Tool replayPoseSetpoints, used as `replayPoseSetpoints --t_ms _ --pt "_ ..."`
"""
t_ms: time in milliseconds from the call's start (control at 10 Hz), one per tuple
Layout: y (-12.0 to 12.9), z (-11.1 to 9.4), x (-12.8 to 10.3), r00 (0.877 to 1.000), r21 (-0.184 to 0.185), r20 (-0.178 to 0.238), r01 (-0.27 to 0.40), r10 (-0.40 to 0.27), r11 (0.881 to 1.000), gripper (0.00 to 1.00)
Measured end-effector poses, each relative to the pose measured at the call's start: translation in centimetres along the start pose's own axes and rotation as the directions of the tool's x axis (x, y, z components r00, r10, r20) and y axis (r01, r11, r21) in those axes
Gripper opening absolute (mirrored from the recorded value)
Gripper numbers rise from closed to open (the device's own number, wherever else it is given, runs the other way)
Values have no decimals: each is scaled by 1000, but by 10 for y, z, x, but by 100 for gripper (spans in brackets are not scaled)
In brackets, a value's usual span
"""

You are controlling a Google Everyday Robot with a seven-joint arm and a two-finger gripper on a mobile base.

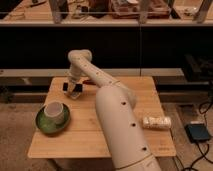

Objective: Place the eraser on the white sponge

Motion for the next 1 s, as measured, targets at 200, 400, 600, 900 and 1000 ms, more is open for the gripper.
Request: replayPoseSetpoints --t_ms 200,400,600,900,1000 --pt "0 3 4 1000 13 -1 10 -10 1000 68" --pt "-2 4 5 1000 23 -4 14 -14 1000 80" --pt "-4 1 5 1000 30 -19 16 -15 999 80" --pt "-7 -7 3 1000 19 -29 3 -3 1000 80" --pt "-8 -9 1 1000 12 -28 -2 2 1000 80"
